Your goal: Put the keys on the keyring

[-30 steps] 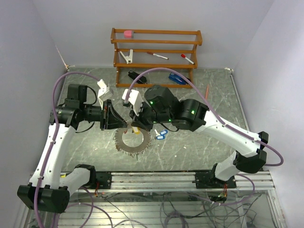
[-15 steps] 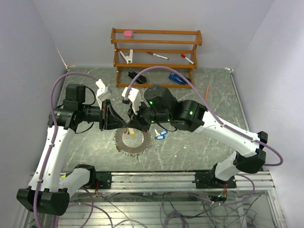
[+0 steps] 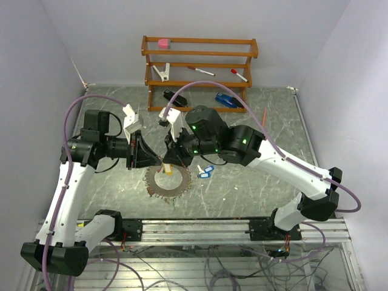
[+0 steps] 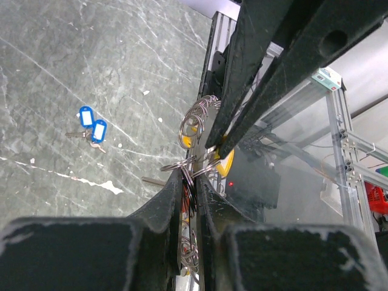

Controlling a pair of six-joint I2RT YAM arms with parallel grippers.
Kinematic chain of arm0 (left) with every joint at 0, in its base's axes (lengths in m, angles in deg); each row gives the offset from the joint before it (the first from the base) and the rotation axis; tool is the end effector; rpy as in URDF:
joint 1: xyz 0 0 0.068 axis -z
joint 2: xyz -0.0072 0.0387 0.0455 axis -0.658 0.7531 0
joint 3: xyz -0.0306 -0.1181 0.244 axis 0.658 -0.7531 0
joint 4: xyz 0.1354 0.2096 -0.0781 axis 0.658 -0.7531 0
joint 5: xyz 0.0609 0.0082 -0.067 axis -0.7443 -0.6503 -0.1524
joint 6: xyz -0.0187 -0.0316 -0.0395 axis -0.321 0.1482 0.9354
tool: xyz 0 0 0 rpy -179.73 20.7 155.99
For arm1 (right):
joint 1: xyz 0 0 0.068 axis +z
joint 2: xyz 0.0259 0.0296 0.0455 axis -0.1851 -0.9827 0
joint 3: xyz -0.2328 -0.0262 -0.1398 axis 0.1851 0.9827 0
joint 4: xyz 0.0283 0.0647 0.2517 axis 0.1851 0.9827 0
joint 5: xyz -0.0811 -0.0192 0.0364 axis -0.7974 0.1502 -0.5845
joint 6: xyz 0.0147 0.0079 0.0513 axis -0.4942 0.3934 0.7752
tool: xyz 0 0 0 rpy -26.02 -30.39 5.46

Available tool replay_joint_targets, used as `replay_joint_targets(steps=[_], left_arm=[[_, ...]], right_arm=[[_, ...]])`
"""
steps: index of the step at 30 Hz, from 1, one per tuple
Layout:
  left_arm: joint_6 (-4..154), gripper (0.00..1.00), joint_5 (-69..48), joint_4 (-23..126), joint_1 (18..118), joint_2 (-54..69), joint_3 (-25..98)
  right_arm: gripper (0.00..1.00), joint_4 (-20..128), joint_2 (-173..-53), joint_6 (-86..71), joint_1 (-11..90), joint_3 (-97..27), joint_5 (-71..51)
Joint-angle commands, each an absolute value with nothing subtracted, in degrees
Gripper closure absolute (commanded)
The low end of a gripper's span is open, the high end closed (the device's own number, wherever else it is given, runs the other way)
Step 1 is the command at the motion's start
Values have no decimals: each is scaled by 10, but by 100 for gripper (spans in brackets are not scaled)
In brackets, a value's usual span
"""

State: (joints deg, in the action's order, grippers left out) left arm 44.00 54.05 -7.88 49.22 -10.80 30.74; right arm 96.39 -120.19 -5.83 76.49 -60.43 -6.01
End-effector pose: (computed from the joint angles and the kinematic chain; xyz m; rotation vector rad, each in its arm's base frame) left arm 0.1573 -0.0568 0.3725 1.0095 1.7553 -1.3529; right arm 0.1294 0.3049 0.4353 -1.1836 1.9113 0.9531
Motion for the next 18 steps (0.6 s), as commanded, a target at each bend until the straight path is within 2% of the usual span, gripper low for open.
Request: replay_joint_targets(steps=[1, 18], left_arm=[[414, 93, 548, -98, 492, -112, 330], [411, 93, 558, -99, 492, -106, 344]], right_arm=[[100, 965, -1183, -30, 749, -606, -39], [100, 869, -1154, 45, 706, -516, 71]])
